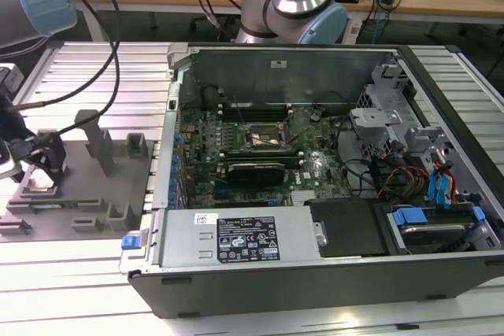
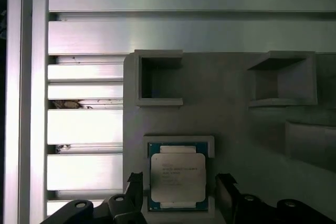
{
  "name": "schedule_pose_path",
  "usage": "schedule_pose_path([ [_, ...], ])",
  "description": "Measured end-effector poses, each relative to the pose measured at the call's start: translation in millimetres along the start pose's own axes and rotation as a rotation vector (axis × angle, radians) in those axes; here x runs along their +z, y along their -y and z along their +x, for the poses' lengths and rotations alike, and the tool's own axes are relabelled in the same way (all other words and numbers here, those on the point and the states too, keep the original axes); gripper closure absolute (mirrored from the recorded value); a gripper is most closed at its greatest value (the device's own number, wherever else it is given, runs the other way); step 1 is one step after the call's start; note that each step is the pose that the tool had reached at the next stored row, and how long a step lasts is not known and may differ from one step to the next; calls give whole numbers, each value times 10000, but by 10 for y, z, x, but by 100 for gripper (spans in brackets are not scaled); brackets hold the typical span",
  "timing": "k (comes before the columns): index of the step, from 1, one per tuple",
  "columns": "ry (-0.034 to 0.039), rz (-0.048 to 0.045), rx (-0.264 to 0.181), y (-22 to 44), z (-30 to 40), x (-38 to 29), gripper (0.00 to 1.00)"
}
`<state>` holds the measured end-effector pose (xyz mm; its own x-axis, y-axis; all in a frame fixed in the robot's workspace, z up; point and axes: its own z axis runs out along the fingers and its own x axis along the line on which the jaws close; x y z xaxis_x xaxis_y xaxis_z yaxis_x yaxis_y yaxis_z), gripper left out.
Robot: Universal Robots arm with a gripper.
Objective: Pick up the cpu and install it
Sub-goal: 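Pick up the cpu and move it towards the insertion slot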
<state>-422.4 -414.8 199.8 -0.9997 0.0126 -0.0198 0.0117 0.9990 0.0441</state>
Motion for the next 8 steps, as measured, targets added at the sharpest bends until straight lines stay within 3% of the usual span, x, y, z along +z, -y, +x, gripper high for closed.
schedule_pose_path([
  [8, -10, -1, -85, -1, 1, 35, 34],
])
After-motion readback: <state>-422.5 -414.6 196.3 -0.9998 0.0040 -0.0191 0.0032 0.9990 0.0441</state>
